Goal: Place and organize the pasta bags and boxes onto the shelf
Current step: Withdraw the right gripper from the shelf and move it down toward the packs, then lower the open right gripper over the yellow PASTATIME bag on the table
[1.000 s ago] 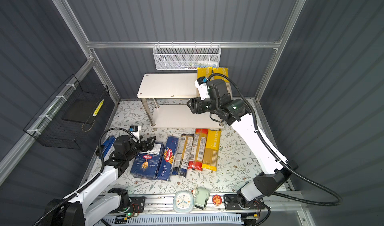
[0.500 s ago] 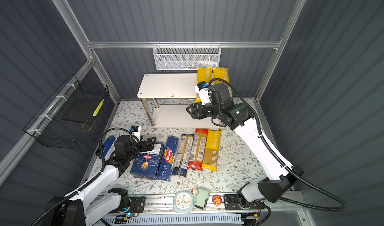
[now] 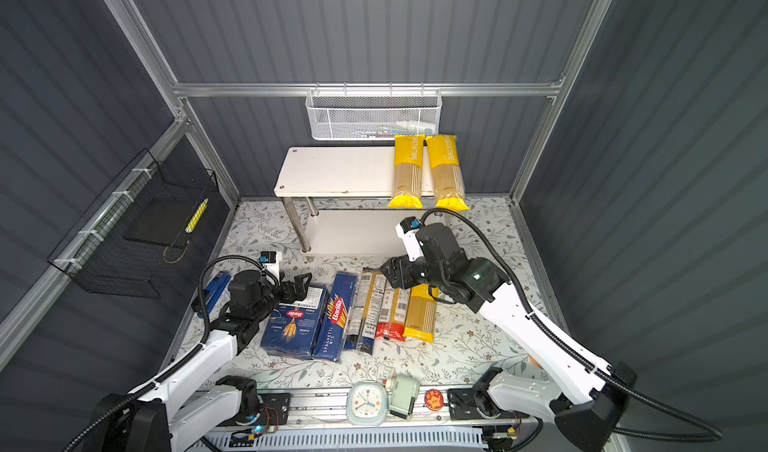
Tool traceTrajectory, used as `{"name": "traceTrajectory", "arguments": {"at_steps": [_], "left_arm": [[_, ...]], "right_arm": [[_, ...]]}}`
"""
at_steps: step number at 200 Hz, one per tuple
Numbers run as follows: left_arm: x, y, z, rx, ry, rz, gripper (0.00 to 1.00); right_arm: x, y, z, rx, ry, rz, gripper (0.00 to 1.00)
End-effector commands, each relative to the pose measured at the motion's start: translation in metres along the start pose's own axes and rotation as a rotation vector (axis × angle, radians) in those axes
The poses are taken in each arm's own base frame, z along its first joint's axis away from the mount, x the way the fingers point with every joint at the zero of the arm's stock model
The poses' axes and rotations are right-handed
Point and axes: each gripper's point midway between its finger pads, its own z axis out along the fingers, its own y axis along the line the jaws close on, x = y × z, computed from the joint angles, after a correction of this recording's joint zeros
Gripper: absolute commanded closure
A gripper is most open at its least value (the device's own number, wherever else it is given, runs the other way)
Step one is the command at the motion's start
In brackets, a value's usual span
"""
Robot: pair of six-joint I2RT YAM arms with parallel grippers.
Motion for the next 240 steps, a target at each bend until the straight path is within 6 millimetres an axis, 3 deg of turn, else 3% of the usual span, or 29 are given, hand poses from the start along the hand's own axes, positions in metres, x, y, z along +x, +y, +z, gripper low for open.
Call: {"name": "traceTrajectory", "arguments": {"at_steps": [1,26,71,109,188,240], "left_arm": [[-0.009,0.001,-0.003,-0.02,-0.025,-0.009,0.01],[-0.01,0.005,-0.009,-0.043,-0.063,-0.01,0.01],[-0.008,0.005,-0.005,-0.039,-0.044,-0.01,0.01],[-0.006,0.0,-0.001,-0.006,-0.033,-0.004,0.01],[-0.003,0.003,0.003,-0.015,-0.025,-0.007,0.01],[0.0,0.004,0.006,-0.015,-0.01,-0.009,0.01]], "right_arm": [[0.007,-0.04,0.002,0.185,-0.08,0.165,0.28],[0.04,-0.069,0.018,0.295,-0.042,0.257,0.25],[0.083,-0.092,0.052,0.356,0.044,0.31,0.19],[0.093,-0.103,0.061,0.454,0.139,0.286,0.15],[0.124,-0.119,0.084,0.499,0.233,0.291,0.09],[0.134,-0.128,0.092,0.528,0.251,0.308,0.07]]}}
